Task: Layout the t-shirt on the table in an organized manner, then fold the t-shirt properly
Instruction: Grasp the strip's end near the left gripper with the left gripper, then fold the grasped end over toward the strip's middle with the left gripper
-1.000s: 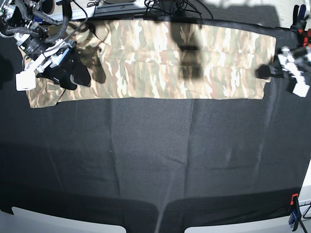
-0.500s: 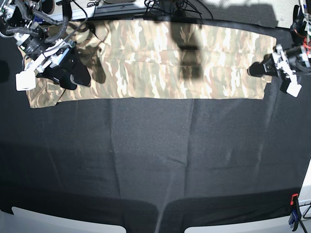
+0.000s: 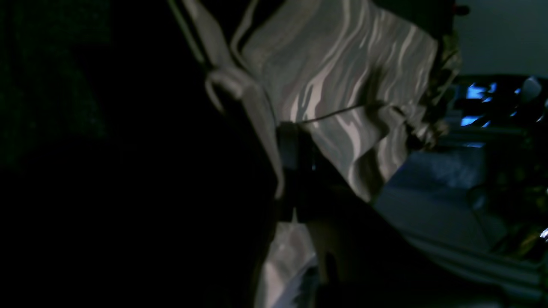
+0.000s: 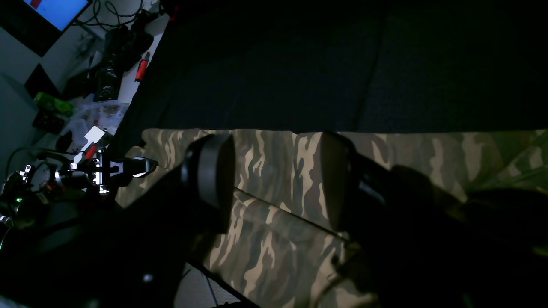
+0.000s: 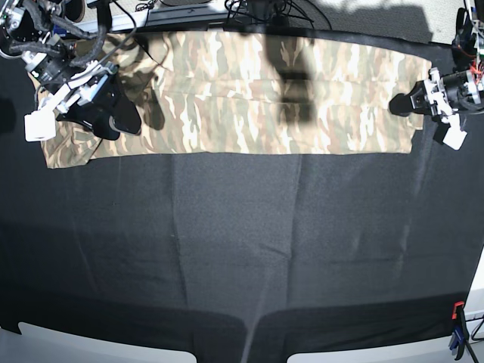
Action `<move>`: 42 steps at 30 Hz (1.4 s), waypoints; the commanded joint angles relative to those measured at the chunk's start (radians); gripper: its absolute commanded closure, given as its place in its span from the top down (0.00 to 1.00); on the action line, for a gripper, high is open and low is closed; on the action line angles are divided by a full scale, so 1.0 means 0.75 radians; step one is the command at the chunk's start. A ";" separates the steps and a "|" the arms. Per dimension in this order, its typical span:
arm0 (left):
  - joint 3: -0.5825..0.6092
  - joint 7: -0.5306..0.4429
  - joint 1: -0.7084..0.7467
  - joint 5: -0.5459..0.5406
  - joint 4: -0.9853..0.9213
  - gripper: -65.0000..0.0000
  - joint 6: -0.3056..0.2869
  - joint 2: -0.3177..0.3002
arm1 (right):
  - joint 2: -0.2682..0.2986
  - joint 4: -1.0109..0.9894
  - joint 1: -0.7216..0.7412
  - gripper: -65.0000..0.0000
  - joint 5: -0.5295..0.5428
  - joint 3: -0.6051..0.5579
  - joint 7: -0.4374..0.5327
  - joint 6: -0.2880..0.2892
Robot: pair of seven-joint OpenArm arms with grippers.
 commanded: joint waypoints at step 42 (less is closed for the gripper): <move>-0.007 -0.167 0.038 0.581 1.020 0.00 0.321 0.063 | 0.017 0.026 0.003 0.48 0.039 0.007 0.026 0.008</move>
